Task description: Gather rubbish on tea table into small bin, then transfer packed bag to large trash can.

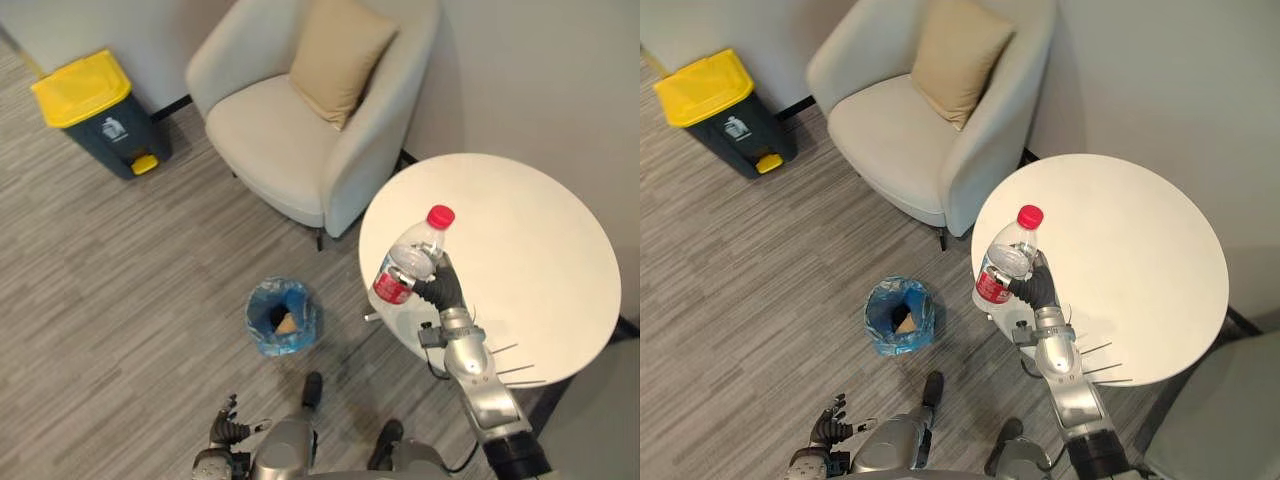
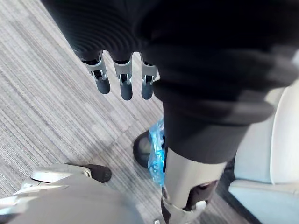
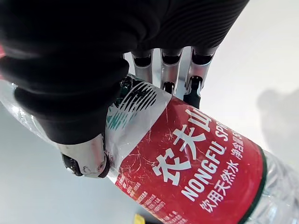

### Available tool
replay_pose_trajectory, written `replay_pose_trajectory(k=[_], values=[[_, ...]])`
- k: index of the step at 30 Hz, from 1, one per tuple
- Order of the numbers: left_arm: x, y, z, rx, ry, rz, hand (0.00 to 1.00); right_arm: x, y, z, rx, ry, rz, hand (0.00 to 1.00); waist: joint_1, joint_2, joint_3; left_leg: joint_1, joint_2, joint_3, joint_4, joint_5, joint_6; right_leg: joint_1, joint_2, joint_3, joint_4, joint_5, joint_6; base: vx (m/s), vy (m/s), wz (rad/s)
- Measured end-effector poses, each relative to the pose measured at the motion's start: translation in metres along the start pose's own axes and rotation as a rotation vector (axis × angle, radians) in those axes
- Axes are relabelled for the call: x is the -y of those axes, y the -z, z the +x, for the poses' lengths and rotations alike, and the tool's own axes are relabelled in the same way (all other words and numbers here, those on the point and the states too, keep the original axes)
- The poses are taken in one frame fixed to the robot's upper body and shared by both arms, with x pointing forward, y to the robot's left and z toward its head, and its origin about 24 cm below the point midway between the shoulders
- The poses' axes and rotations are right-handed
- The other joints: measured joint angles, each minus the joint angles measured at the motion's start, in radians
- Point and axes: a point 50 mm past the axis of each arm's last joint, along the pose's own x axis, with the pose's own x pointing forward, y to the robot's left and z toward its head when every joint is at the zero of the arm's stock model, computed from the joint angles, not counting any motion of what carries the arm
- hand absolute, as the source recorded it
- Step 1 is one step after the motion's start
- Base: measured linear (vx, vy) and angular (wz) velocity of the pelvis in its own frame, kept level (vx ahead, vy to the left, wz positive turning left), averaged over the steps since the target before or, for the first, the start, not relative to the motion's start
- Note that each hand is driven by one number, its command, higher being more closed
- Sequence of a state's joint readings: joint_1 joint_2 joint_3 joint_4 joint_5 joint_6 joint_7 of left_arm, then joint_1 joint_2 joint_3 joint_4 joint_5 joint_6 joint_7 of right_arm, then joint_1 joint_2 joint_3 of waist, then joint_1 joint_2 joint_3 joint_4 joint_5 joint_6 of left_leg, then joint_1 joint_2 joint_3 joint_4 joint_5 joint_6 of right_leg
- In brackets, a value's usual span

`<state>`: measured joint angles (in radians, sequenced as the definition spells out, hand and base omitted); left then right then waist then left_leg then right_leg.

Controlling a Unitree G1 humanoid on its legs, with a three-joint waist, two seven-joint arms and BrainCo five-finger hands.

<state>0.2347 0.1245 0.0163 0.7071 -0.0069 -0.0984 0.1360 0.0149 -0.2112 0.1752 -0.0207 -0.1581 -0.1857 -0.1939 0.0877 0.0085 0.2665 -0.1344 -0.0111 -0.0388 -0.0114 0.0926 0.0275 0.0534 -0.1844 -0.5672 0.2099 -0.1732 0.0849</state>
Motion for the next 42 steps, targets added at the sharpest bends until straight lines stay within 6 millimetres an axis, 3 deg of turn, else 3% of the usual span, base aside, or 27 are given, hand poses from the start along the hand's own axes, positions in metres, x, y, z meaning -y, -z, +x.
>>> replay_pose_trajectory(k=[1, 2, 5, 7, 8, 10, 11, 12, 14, 18, 19, 20, 21, 23, 26, 32, 33, 35, 36, 42], values=[[-0.003, 0.000, 0.001, -0.002, -0.013, -0.009, 0.00, -0.002, 0.003, -0.004, -0.010, -0.013, -0.024, 1.00, 0.000, -0.014, -0.006, -0.015, 0.033, 0.167, 0.041, -0.046, 0.058, 0.022, -0.006, -0.044, -0.006, 0.001, 0.000, 0.03, 0.014, 1.22], [-0.004, 0.000, 0.001, -0.005, -0.020, -0.011, 0.00, -0.006, 0.002, -0.005, -0.005, -0.033, -0.044, 1.00, -0.008, -0.015, -0.010, -0.036, 0.086, 0.339, 0.119, -0.064, 0.074, 0.040, -0.011, -0.077, -0.009, 0.001, 0.000, 0.06, 0.010, 1.16], [-0.005, -0.003, 0.003, 0.002, -0.033, -0.003, 0.00, -0.008, 0.001, -0.005, 0.008, -0.052, -0.093, 1.00, -0.016, -0.014, -0.015, -0.084, 0.149, 0.534, 0.260, -0.127, 0.059, 0.058, -0.013, -0.125, 0.001, -0.018, 0.025, 0.07, 0.077, 0.84], [-0.004, -0.003, 0.003, 0.001, -0.027, 0.008, 0.00, -0.011, 0.005, -0.005, -0.011, -0.056, -0.104, 1.00, -0.015, -0.023, -0.016, -0.096, 0.130, 0.513, 0.285, -0.165, 0.055, 0.057, -0.048, -0.135, 0.046, -0.048, 0.049, 0.07, 0.088, 0.51], [-0.004, -0.003, 0.003, 0.002, -0.017, 0.027, 0.00, -0.015, 0.013, -0.007, -0.053, -0.068, -0.113, 1.00, -0.015, -0.026, -0.018, -0.095, 0.113, 0.509, 0.337, -0.222, 0.051, 0.050, -0.106, -0.128, 0.141, -0.081, 0.071, 0.08, 0.144, 0.24], [-0.003, -0.001, 0.002, 0.000, -0.011, 0.033, 0.00, -0.021, 0.025, -0.009, -0.114, -0.092, -0.120, 1.00, -0.017, -0.022, -0.020, -0.095, 0.110, 0.509, 0.406, -0.279, 0.057, -0.013, -0.187, -0.066, 0.346, -0.086, 0.069, 0.10, 0.193, 0.05], [-0.004, -0.001, 0.002, 0.000, -0.011, 0.036, 0.00, -0.023, 0.028, -0.010, -0.132, -0.100, -0.123, 1.00, -0.018, -0.024, -0.019, -0.094, 0.109, 0.507, 0.426, -0.291, 0.059, -0.052, -0.214, -0.028, 0.437, -0.072, 0.048, 0.09, 0.184, 0.02], [-0.006, -0.001, 0.002, 0.001, -0.013, 0.044, 0.00, -0.027, 0.035, -0.013, -0.169, -0.113, -0.128, 1.00, -0.021, -0.028, -0.017, -0.091, 0.105, 0.492, 0.456, -0.311, 0.070, -0.156, -0.240, 0.096, 0.617, -0.047, -0.030, 0.10, 0.147, 0.22], [-0.006, -0.003, 0.003, 0.009, 0.000, 0.071, 0.00, -0.030, 0.043, -0.016, -0.213, -0.128, -0.154, 1.00, -0.049, -0.028, -0.016, -0.079, 0.096, 0.446, 0.459, -0.314, 0.074, -0.238, -0.180, 0.238, 0.674, -0.110, -0.011, 0.14, 0.098, 0.63], [-0.006, -0.012, 0.005, 0.039, -0.001, 0.076, 0.00, -0.027, 0.042, -0.012, -0.201, -0.136, -0.184, 1.00, -0.057, -0.025, -0.010, -0.096, 0.064, 0.375, 0.451, -0.308, 0.064, -0.342, -0.108, 0.305, 0.463, -0.136, -0.005, 0.08, -0.011, 0.67], [-0.005, -0.017, 0.007, 0.061, 0.007, 0.083, 0.00, -0.023, 0.040, -0.007, -0.181, -0.136, -0.203, 1.00, -0.067, -0.013, -0.003, -0.126, 0.057, 0.340, 0.469, -0.308, 0.058, -0.362, -0.084, 0.325, 0.344, -0.112, 0.005, 0.06, -0.100, 1.20], [-0.004, -0.023, 0.010, 0.080, 0.013, 0.090, 0.00, -0.019, 0.037, 0.000, -0.157, -0.134, -0.223, 1.00, -0.077, -0.014, 0.013, -0.170, 0.043, 0.302, 0.510, -0.317, 0.042, -0.384, -0.077, 0.349, 0.294, -0.008, 0.012, 0.04, -0.108, 1.20], [-0.001, -0.029, 0.012, 0.093, 0.021, 0.091, 0.00, -0.016, 0.035, 0.005, -0.145, -0.131, -0.240, 1.00, -0.079, -0.002, 0.026, -0.193, 0.047, 0.294, 0.534, -0.320, 0.039, -0.395, -0.076, 0.351, 0.305, 0.026, 0.015, 0.01, -0.109, 0.83], [0.011, -0.044, 0.016, 0.143, 0.046, 0.075, 0.00, -0.009, 0.027, 0.033, -0.091, -0.143, -0.315, 1.00, -0.051, 0.037, 0.069, -0.275, 0.067, 0.285, 0.556, -0.308, 0.022, -0.474, -0.062, 0.346, 0.325, 0.033, -0.002, -0.02, -0.108, 0.16], [0.016, -0.056, 0.019, 0.181, 0.053, 0.057, 0.00, -0.002, 0.017, 0.054, -0.036, -0.147, -0.399, 1.00, -0.048, 0.075, 0.125, -0.334, 0.076, 0.267, 0.556, -0.288, -0.008, -0.523, -0.060, 0.322, 0.341, 0.036, -0.020, -0.04, -0.127, 0.14], [0.026, -0.089, 0.028, 0.257, 0.039, -0.045, 0.00, 0.012, 0.009, 0.087, -0.033, -0.109, -0.492, 1.00, -0.042, 0.099, 0.139, -0.528, 0.082, 0.232, 0.644, -0.279, -0.017, -0.703, -0.079, 0.297, 0.448, 0.016, -0.049, -0.07, -0.064, 0.21], [0.029, -0.109, 0.031, 0.299, 0.032, -0.105, 0.00, 0.015, -0.005, 0.101, 0.009, -0.073, -0.519, 1.00, -0.037, 0.104, 0.157, -0.614, 0.084, 0.233, 0.702, -0.281, -0.016, -0.788, -0.097, 0.301, 0.519, -0.004, -0.056, -0.15, -0.026, 0.22], [0.029, -0.121, 0.033, 0.327, 0.023, -0.140, 0.00, 0.015, -0.016, 0.109, 0.046, -0.051, -0.523, 1.00, -0.031, 0.108, 0.166, -0.670, 0.091, 0.232, 0.745, -0.288, -0.005, -0.841, -0.101, 0.305, 0.564, -0.018, -0.061, -0.21, -0.037, 0.16], [0.028, -0.145, 0.034, 0.393, 0.003, -0.208, 0.00, 0.017, -0.038, 0.123, 0.121, -0.013, -0.545, 1.00, -0.016, 0.108, 0.184, -0.781, 0.109, 0.228, 0.830, -0.307, 0.005, -0.948, -0.110, 0.309, 0.650, -0.043, -0.074, -0.22, -0.037, 0.16], [0.031, -0.207, 0.019, 0.604, 0.003, -0.338, 0.00, 0.021, -0.089, 0.143, 0.276, 0.089, -0.538, 1.00, -0.014, 0.111, 0.228, -1.026, 0.191, 0.295, 0.937, -0.321, 0.013, -1.182, -0.157, 0.289, 0.797, -0.085, -0.085, -0.18, -0.097, 0.40]])
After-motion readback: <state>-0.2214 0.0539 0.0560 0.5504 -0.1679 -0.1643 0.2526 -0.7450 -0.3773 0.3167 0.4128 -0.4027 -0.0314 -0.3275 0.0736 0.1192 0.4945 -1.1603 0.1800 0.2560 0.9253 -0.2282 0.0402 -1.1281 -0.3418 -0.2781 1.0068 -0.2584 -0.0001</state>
